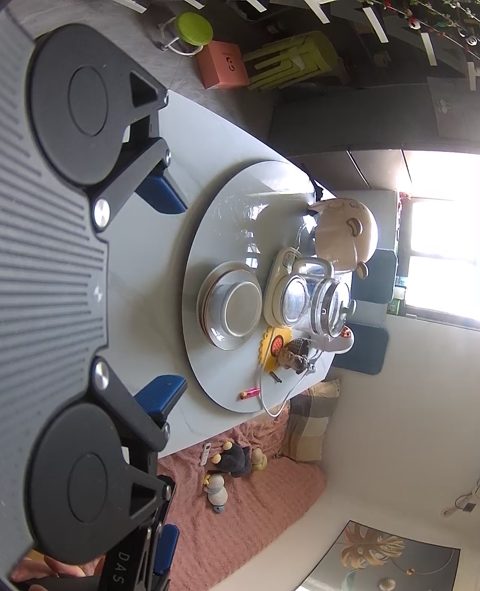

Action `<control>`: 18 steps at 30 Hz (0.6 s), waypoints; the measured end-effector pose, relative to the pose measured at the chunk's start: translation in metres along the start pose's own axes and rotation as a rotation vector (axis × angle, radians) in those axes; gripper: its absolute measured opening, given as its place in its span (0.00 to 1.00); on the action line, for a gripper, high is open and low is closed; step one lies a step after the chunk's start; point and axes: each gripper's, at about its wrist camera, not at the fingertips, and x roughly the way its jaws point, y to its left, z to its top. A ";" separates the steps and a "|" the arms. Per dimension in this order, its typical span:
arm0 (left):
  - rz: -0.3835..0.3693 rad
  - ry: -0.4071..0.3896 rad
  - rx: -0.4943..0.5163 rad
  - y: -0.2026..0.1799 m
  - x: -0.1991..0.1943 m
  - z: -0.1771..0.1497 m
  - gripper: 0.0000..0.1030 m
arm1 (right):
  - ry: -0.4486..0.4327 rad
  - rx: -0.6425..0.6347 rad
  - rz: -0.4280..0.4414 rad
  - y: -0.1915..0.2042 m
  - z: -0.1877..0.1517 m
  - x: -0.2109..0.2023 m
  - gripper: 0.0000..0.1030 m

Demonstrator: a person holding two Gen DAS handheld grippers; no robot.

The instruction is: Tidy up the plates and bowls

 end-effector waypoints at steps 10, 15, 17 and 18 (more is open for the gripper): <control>-0.003 -0.015 0.006 -0.002 -0.003 -0.001 0.93 | -0.010 -0.006 0.004 -0.001 0.001 -0.002 0.90; -0.011 -0.012 0.008 -0.002 -0.005 0.000 0.93 | -0.008 -0.007 0.002 -0.001 0.001 -0.003 0.90; -0.014 -0.006 0.010 -0.002 -0.004 0.000 0.94 | -0.008 -0.006 0.002 -0.002 0.002 -0.005 0.90; -0.015 -0.005 0.011 -0.002 -0.004 0.000 0.94 | -0.010 -0.008 0.001 -0.002 0.002 -0.005 0.90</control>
